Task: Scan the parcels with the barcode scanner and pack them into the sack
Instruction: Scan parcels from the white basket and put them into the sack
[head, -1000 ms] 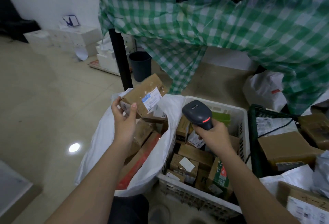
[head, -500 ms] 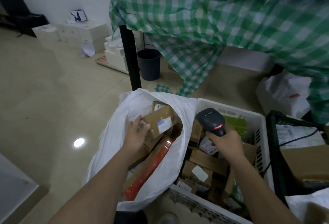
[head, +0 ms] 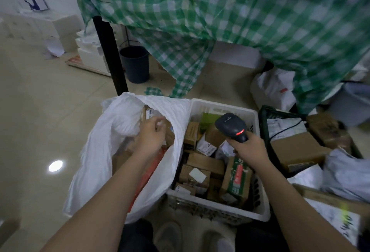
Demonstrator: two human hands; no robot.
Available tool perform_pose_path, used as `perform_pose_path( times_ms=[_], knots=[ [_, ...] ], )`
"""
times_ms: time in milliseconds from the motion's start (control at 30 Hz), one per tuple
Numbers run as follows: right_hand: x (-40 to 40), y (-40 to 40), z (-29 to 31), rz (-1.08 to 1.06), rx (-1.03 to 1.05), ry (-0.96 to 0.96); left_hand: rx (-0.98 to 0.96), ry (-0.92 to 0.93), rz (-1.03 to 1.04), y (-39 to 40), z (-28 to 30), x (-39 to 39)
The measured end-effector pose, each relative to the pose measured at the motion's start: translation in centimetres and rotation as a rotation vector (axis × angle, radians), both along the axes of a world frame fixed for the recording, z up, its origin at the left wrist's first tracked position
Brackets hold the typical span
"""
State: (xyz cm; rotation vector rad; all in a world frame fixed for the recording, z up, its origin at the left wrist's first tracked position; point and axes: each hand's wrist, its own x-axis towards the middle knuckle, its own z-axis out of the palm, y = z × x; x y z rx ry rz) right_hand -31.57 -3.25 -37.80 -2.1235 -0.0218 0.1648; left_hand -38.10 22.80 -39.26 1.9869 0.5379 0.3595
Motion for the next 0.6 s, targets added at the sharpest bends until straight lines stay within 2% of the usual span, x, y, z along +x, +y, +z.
perform_pose_path(
  times_ms=[133, 267, 367, 467, 600],
  knots=[
    [-0.5, -2.9, 0.6, -0.131, 0.089, 0.032, 0.156, -0.044, -0.107, -4.5, 1.2, 1.4],
    [0.6, -5.0, -0.6, -0.258, 0.183, 0.066, 0.215, 0.019, -0.261, -9.2, 0.6, 4.9],
    [2.5, -5.9, -1.8, -0.322, 0.259, 0.112, 0.180, 0.105, -0.306, -12.0, -1.8, 9.0],
    [4.7, -6.6, -3.1, -0.394, 0.346, 0.139, 0.236, 0.239, -0.318, -13.9, -5.4, 12.7],
    [6.5, -6.7, -4.9, -0.443, 0.410, 0.169, 0.466, 0.333, -0.382, -15.8, -9.4, 16.9]
  ],
)
